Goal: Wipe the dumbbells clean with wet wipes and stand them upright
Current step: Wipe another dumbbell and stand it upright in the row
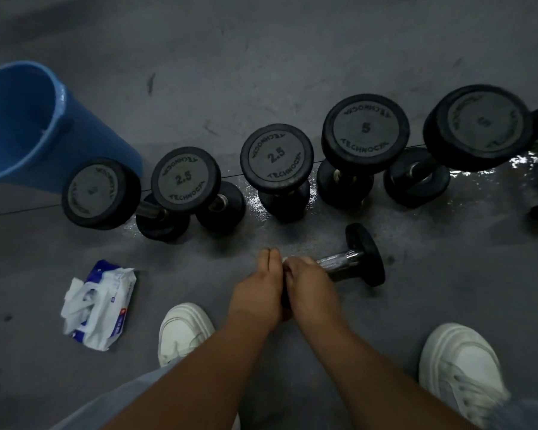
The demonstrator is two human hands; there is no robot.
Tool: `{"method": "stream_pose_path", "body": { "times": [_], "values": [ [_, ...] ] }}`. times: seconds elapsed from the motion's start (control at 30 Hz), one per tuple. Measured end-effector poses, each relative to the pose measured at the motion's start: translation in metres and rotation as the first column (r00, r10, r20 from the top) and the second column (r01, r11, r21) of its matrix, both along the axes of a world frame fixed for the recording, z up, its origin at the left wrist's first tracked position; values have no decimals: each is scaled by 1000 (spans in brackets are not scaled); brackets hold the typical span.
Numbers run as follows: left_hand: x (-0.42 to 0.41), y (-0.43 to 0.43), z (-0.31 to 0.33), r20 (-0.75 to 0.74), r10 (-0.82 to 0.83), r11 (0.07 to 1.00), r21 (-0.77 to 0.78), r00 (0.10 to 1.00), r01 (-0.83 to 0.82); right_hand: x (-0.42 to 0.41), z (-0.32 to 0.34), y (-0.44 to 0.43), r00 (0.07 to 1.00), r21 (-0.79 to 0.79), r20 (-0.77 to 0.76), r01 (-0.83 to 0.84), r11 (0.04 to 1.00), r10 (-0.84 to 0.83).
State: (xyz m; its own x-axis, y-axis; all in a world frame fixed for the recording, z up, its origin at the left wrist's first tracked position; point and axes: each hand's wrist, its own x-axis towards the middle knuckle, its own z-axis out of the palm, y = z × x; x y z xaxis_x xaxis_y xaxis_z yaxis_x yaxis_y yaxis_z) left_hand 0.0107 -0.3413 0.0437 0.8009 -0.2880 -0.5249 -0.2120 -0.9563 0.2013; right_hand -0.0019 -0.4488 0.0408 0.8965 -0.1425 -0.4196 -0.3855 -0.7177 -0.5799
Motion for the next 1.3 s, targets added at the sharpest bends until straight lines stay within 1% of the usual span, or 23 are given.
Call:
{"method": "stream_pose_path", "body": {
  "times": [0.07,0.13,0.23,0.33,0.37,0.43,0.47,0.5,0.63,0.67,0.77,0.8,0.87,0.9,0.93,0.97,1.0,1.07,1.1,1.13,1.2,1.27,1.3],
  "values": [
    [0,0,0,-5,4,1000,8,1000,-4,9,9,-2,998,-111,-52,-48,993,42],
    [0,0,-1,-17,15,1000,2,1000,-15,19,16,-5,994,-153,-99,-53,987,38],
    [-1,-1,-3,-19,22,1000,-5,1000,-22,8,13,-9,990,-90,-140,8,996,-20],
    [-1,-1,0,-10,17,1000,6,1000,-17,-6,13,-11,973,-58,-230,12,998,-25],
    [-1,-1,1,-19,19,1000,9,1000,-19,-4,12,-13,978,-60,-202,33,998,-44],
    [1,0,1,-30,15,1000,12,999,-15,8,10,-13,989,-9,-43,144,990,-144],
    [2,0,0,-24,9,1000,13,1000,-9,11,11,-10,983,19,2,182,983,-182],
    [0,0,1,-14,8,1000,15,1000,-8,11,11,-6,982,32,1,191,981,-191],
    [-3,0,-2,8,6,1000,7,1000,-6,-7,4,-1,974,26,-161,164,986,-157],
    [-3,1,-3,-1,11,1000,-1,1000,-11,-7,6,-5,973,38,-157,179,983,-171],
    [0,1,-4,-3,12,1000,3,1000,-12,2,11,-7,959,164,16,277,947,-283],
    [-1,1,-3,1,13,1000,10,1000,-13,2,11,-4,956,184,-2,287,940,-292],
    [-2,-1,-1,-6,10,1000,10,1000,-10,-11,6,-1,952,179,-168,286,941,-258],
    [-2,-1,1,-13,4,1000,14,1000,-4,-21,3,-3,943,148,-264,250,957,-205],
    [-1,-2,2,-22,4,1000,18,1000,-4,-30,-1,-8,931,116,-321,219,969,-172],
    [-1,-2,4,-38,8,1000,24,999,-7,-35,-2,-12,923,104,-335,233,967,-187],
    [-1,-2,4,-43,10,1000,26,999,-9,-37,-3,-15,924,137,-292,295,946,-246],
    [1,-1,2,-31,12,1000,14,999,-12,-29,-1,-9,902,241,-177,428,871,-394],
    [-1,-1,1,-21,17,1000,6,1000,-17,-24,0,-2,887,258,-158,462,849,-435],
    [-2,-1,1,-7,18,1000,0,1000,-18,-21,0,4,884,249,-147,467,849,-443],
    [-3,-1,0,8,1,1000,-1,1000,-1,-19,-3,9,902,180,-159,426,886,-401],
    [-2,-1,2,-6,7,1000,3,1000,-7,-19,-4,2,907,127,-234,386,914,-351],
    [-1,-2,3,-10,9,1000,9,1000,-9,-19,-6,-2,902,128,-256,387,913,-346]
  ]
}}
